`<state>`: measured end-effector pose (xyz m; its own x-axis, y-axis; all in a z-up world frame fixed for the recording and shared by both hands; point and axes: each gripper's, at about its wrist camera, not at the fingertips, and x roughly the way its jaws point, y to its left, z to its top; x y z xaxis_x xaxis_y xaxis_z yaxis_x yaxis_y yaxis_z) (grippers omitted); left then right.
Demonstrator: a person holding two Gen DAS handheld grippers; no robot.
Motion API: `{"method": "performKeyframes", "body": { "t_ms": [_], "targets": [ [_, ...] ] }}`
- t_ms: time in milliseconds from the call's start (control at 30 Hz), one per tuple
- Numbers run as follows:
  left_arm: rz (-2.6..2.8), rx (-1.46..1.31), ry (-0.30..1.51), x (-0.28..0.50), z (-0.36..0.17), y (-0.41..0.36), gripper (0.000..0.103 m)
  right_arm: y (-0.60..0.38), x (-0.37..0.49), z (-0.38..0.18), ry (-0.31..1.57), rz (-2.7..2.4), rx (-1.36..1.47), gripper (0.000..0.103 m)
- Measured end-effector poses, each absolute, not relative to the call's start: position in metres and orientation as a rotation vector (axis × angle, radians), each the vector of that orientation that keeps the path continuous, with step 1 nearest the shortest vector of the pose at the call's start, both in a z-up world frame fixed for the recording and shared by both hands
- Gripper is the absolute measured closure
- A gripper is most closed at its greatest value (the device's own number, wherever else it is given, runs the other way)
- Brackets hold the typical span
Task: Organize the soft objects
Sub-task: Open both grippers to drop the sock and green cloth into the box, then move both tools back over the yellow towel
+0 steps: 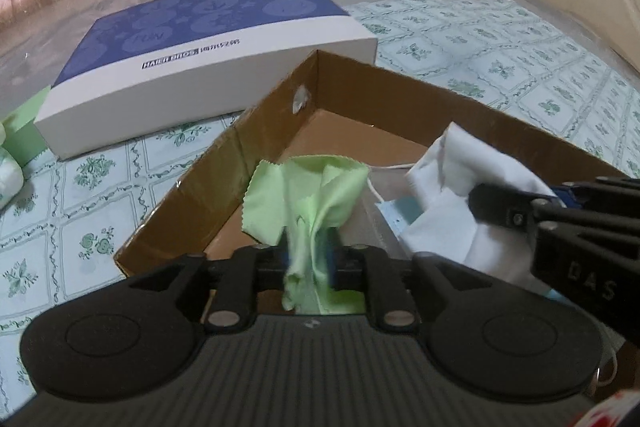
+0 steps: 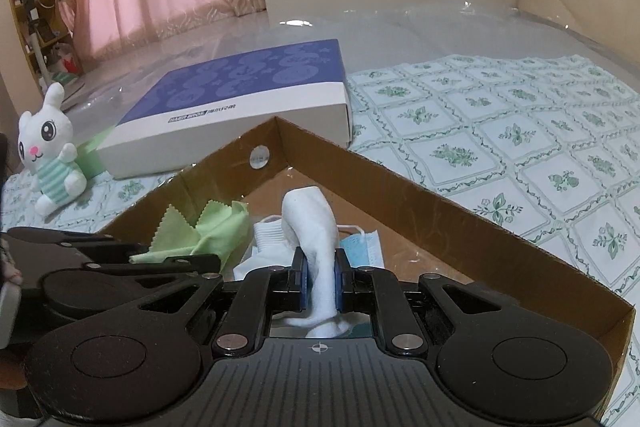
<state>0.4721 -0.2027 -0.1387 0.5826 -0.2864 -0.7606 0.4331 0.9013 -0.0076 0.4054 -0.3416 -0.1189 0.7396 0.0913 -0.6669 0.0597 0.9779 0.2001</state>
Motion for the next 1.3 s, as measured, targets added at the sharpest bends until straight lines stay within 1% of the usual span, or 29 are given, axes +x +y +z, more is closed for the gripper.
{"method": "performKeyframes", "body": {
  "t_ms": [200,233,333,367,467,567,733,833,1300],
  "targets": [
    [-0.431,0.211,0.816,0.466,-0.125,-0.199,0.065,-0.337,0.405,-0.12,0.75,0.033,0.221,0.09],
    [-0.43,0.213,0.814,0.466,-0.123,-0.199,0.064,-0.335,0.404,-0.12,0.753,0.038,0.223,0.087],
    [-0.425,0.225,0.804,0.463,-0.118,-0.196,0.061,-0.331,0.4,-0.119,0.747,0.034,0.207,0.054],
    [-0.421,0.23,0.804,0.462,-0.116,-0.195,0.06,-0.33,0.397,-0.117,0.738,0.033,0.199,0.048],
    [-0.412,0.233,0.805,0.458,-0.113,-0.188,0.06,-0.33,0.388,-0.114,0.732,0.036,0.199,0.041],
    [-0.415,0.239,0.807,0.451,-0.109,-0.182,0.056,-0.329,0.379,-0.109,0.728,0.043,0.195,0.038],
    [-0.415,0.244,0.809,0.437,-0.103,-0.174,0.056,-0.327,0.362,-0.098,0.724,0.044,0.199,0.036],
    [-0.417,0.237,0.808,0.427,-0.095,-0.168,0.052,-0.326,0.35,-0.091,0.717,0.044,0.2,0.035],
    [-0.392,0.194,0.793,0.357,-0.057,-0.142,0.052,-0.317,0.28,-0.056,0.707,0.014,0.207,0.033]
  ]
}}
